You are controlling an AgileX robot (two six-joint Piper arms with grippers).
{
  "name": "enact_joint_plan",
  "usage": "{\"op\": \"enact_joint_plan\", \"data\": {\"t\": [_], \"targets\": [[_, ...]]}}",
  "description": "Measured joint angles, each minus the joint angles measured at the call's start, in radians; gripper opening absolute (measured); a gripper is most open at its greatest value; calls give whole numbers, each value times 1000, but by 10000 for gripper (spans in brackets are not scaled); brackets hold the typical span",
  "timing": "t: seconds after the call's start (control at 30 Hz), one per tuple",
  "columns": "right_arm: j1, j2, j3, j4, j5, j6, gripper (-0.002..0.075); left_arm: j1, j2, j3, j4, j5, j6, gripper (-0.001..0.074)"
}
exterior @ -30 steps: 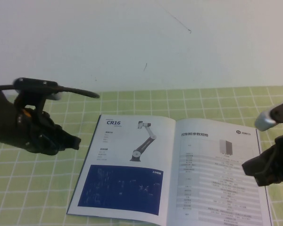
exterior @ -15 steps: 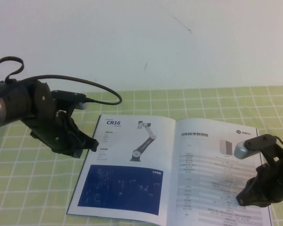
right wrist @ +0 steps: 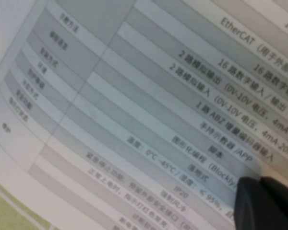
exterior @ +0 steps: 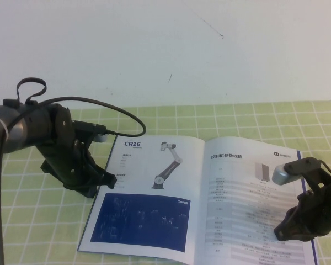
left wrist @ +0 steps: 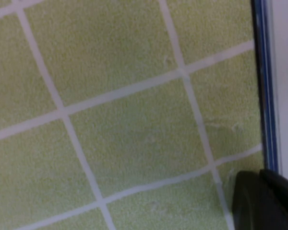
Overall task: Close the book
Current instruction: 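Close the open booklet and leave it lying on the table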
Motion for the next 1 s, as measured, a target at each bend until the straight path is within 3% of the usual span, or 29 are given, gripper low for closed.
{"op": "enact_joint_plan", "data": {"t": [0.17, 0.43, 0.63, 0.87, 1.0], "targets": [[0, 0, 0, 0, 0, 0, -1, -15, 1, -5, 0, 15, 2, -3], [0, 0, 0, 1, 0, 0, -1, -128, 3, -9, -71, 69, 123, -3], [0, 0, 0, 15, 0, 0, -1, -183, 18, -7, -415, 99, 308, -4], [0, -11, 0, 31, 2, -21, -1, -193, 31, 1, -1021, 207, 714, -4], [0, -96, -5, -80, 2, 35, -1, -197, 31, 1, -1245, 274, 861, -4]]}}
